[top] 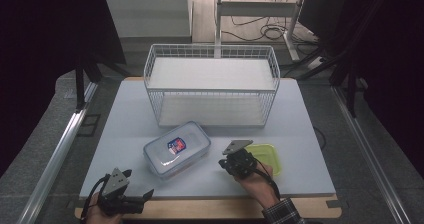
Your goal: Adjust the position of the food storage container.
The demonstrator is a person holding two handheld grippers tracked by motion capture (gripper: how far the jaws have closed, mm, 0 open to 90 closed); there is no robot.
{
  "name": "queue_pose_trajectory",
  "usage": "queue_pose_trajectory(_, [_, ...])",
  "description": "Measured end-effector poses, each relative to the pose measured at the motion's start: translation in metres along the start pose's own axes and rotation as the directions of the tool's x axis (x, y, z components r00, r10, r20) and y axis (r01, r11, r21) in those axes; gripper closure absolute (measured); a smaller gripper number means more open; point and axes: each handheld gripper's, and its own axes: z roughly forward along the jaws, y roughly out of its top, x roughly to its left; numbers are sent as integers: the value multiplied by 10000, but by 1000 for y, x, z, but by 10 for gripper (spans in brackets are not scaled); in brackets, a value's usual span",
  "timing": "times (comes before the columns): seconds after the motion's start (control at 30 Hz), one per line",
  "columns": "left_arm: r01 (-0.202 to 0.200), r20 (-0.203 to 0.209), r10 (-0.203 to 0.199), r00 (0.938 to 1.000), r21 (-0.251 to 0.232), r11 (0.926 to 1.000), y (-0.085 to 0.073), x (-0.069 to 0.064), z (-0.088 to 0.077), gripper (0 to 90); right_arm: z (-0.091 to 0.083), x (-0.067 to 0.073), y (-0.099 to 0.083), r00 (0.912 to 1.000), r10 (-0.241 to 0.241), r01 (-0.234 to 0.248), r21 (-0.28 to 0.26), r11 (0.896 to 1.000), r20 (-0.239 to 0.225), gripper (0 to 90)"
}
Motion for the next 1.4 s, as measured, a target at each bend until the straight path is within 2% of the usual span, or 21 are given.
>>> queue_pose_trajectory(0.07, [1,-7,-1,10000,7,10000,0,0,0,13,-5,-10,-6,9993,163,-166,87,9998,339,894])
queue_pose_trajectory(0.2, [9,4,-9,10000,15,10000,0,0,0,13,-12,-19,-13,9976,258,-270,166,9995,649,894])
queue_pose_trajectory(0.23, [25,30,-26,10000,33,10000,0,0,0,13,-17,-26,-18,9954,473,-488,165,9987,832,893])
queue_pose_trajectory(0.27, [25,30,-26,10000,33,10000,0,0,0,14,-17,-26,-18,9954,473,-488,165,9987,832,893])
queue_pose_trajectory(0.33, [106,126,-107,9999,18,9999,0,0,1,15,-23,-38,-26,9921,764,-775,77,9970,993,886])
queue_pose_trajectory(0.37, [106,126,-107,9999,18,9999,0,0,1,16,-23,-38,-26,9921,764,-775,77,9970,993,886])
queue_pose_trajectory(0.4, [133,203,-133,9997,14,9999,0,0,1,17,-27,-45,-30,9893,878,-889,47,9960,1163,880])
queue_pose_trajectory(0.53, [200,318,-199,9993,-15,9998,0,0,1,18,-36,-57,-37,9836,1109,-1111,-68,9938,1421,875])
queue_pose_trajectory(0.73, [147,348,-146,9993,-32,9999,-1,0,3,17,-46,-69,-46,9766,1367,-1373,-77,9905,1660,877])
queue_pose_trajectory(0.8, [26,310,-25,9995,-34,10000,-1,0,3,17,-51,-75,-51,9714,1515,-1521,-104,9883,1830,878])
queue_pose_trajectory(0.93, [42,223,-45,9997,137,9999,-1,-1,4,17,-52,-81,-55,9670,1740,-1738,-173,9846,1859,876])
queue_pose_trajectory(0.97, [79,134,-83,9999,325,9994,-1,-1,5,24,-51,-80,-55,9673,1749,-1746,-177,9845,1835,856])
queue_pose_trajectory(1.0, [102,-189,-86,9998,869,9962,-1,-2,7,24,-51,-79,-54,9679,1676,-1681,-136,9857,1872,855])
queue_pose_trajectory(1.03, [113,-288,-83,9996,1062,9943,-1,-3,8,22,-50,-78,-53,9693,1611,-1614,-135,9868,1858,855])
queue_pose_trajectory(1.1, [226,-343,-189,9992,1086,9938,0,-2,8,22,-49,-76,-51,9707,1574,-1569,-172,9875,1815,859])
queue_pose_trajectory(1.13, [346,-415,-303,9987,1093,9934,0,-2,8,34,-49,-74,-48,9737,1459,-1439,-239,9893,1748,894])
queue_pose_trajectory(1.23, [456,-713,-384,9967,1031,9936,3,-1,4,69,-48,-72,-46,9750,1421,-1388,-316,9898,1710,895])
queue_pose_trajectory(1.3, [551,-840,-468,9954,995,9935,5,2,1,172,-46,-71,-44,9770,1469,-1419,-432,9889,1544,896])
queue_pose_trajectory(1.33, [657,-743,-587,9955,954,9933,5,4,0,240,-45,-70,-43,9782,1505,-1447,-502,9882,1434,895])
queue_pose_trajectory(1.37, [791,-516,-747,9959,894,9928,7,8,0,351,-44,-70,-41,9796,1513,-1449,-569,9878,1324,895])
queue_pose_trajectory(1.4, [1056,-367,-1029,9940,822,9910,8,11,0,523,-42,-69,-37,9821,1524,-1449,-732,9867,1106,895])
